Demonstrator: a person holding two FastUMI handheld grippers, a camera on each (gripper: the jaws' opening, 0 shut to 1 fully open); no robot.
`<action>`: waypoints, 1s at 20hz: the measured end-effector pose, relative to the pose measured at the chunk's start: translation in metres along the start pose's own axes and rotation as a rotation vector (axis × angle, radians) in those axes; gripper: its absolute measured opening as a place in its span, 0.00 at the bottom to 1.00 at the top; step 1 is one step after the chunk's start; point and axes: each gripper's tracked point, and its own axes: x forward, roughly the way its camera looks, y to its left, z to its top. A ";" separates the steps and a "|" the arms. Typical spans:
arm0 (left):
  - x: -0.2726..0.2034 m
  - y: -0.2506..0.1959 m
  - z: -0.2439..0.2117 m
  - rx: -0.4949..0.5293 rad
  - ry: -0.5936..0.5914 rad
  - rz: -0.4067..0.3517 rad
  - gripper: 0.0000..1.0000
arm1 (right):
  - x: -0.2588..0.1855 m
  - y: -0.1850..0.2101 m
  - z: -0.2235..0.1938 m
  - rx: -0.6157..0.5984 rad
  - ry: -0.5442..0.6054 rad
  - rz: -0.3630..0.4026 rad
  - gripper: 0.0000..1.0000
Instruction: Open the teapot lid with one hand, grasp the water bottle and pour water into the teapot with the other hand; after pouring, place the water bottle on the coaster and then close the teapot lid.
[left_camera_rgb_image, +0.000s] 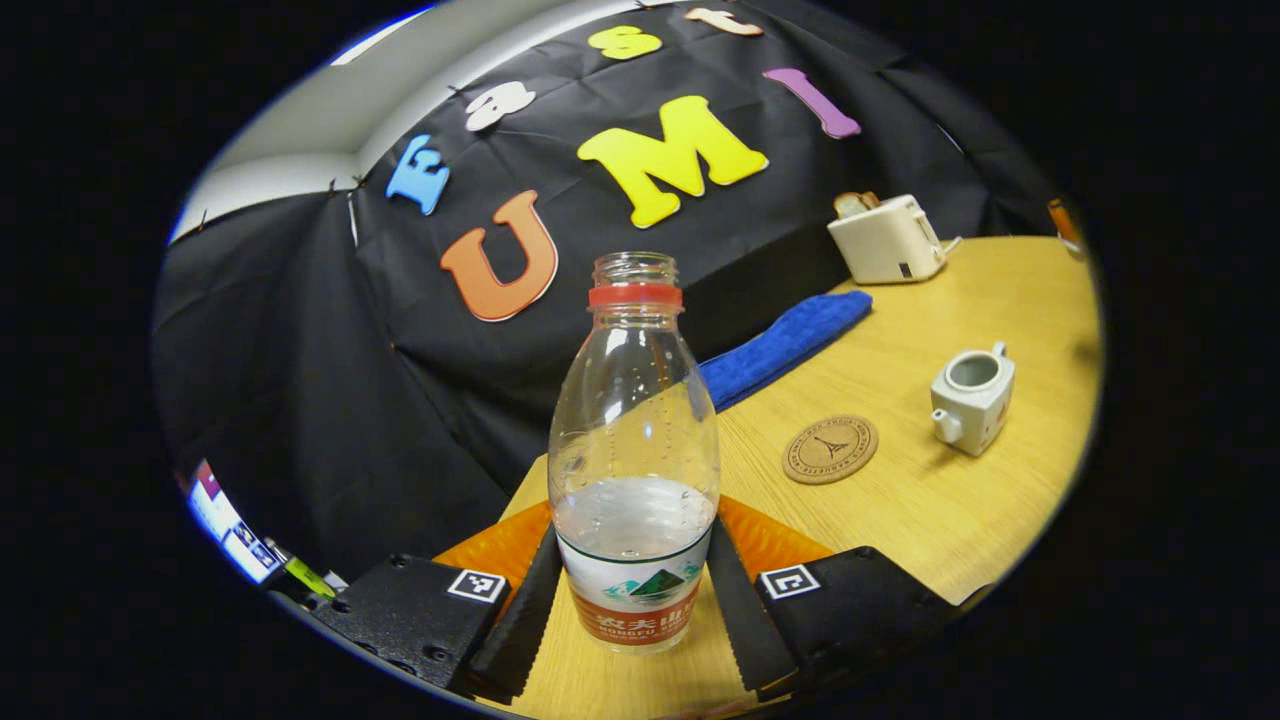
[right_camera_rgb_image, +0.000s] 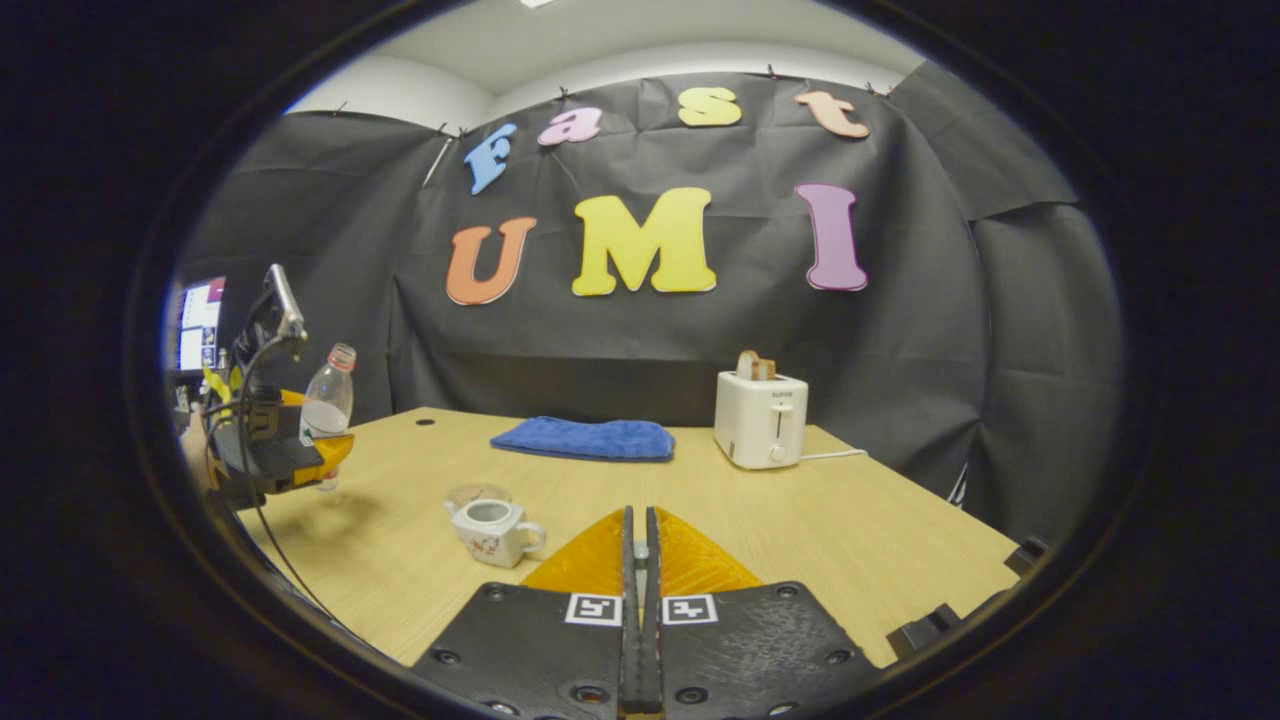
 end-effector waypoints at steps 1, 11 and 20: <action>0.001 -0.002 0.000 0.062 0.015 -0.008 0.77 | -0.002 -0.001 0.000 0.002 -0.002 -0.001 0.00; 0.005 -0.013 0.010 0.469 0.068 0.004 0.76 | -0.002 -0.042 -0.011 0.024 0.021 -0.057 0.00; 0.005 -0.053 0.032 0.805 0.072 -0.059 0.76 | -0.002 -0.046 -0.017 0.011 0.024 -0.055 0.00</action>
